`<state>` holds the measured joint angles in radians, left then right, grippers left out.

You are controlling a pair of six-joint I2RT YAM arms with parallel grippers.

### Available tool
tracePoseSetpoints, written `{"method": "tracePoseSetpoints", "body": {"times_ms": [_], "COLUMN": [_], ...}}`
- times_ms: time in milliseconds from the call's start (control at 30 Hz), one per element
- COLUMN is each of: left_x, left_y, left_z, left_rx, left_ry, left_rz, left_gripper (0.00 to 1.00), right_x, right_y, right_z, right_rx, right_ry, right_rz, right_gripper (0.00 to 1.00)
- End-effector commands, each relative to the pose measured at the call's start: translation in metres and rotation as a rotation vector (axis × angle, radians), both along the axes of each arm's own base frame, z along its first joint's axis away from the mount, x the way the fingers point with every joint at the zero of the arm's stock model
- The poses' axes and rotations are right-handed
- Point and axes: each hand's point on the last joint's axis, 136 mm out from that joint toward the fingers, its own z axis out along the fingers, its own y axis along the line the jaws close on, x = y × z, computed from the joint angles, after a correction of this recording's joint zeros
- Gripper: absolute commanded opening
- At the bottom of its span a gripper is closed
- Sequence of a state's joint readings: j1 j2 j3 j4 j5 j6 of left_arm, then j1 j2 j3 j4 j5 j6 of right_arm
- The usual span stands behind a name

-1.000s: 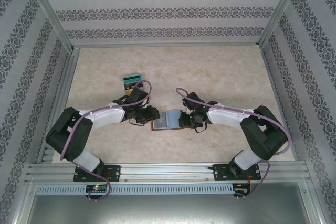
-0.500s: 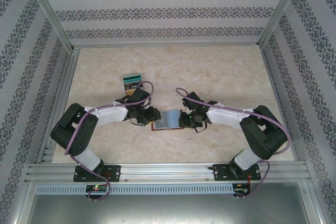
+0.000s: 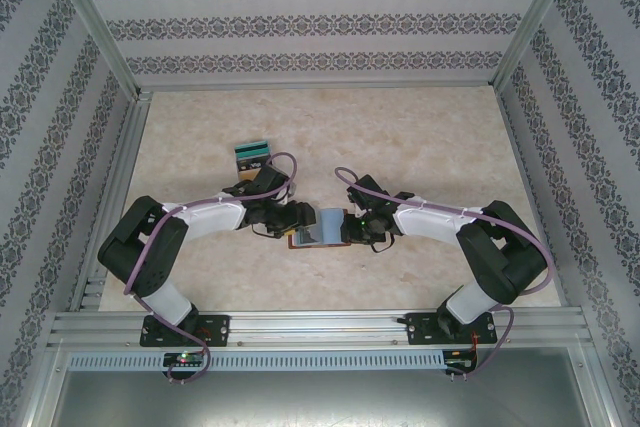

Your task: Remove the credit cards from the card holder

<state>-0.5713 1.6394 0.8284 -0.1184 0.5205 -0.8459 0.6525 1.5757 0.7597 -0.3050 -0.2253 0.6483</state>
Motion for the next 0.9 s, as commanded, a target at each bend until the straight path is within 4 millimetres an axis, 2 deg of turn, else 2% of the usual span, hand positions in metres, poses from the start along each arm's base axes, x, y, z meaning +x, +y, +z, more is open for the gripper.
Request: {"method": "tracePoseSetpoints", "body": {"times_ms": [0,167,367,567,867], "left_x": [0.005,0.007,0.009,0.010,0.007], "left_y": [-0.018,-0.032,-0.051,-0.066,-0.071], "left_z": [0.020,0.035,0.039,0.034,0.024], "left_rx": [-0.042,-0.060,-0.089,-0.095,-0.120], "left_ry": [-0.052,-0.078,-0.083,-0.069,-0.039], "left_rz": [-0.049,-0.085,-0.125,-0.147,-0.139], "left_gripper": [0.60,0.60,0.59,0.59,0.59], "right_x": [-0.001,-0.002,-0.002,0.004,0.009], "right_y": [0.009,0.009,0.008,0.001,-0.009], "right_z": [-0.009,-0.009,-0.009,0.003,0.016], "right_rx": [0.012,0.012,0.014,0.055,0.097], "right_ry": [0.016,0.018,0.014,-0.023,-0.045], "right_rz": [0.015,0.016,0.007,-0.046,-0.095], "right_gripper": [0.24,0.24,0.25,0.25,0.26]}}
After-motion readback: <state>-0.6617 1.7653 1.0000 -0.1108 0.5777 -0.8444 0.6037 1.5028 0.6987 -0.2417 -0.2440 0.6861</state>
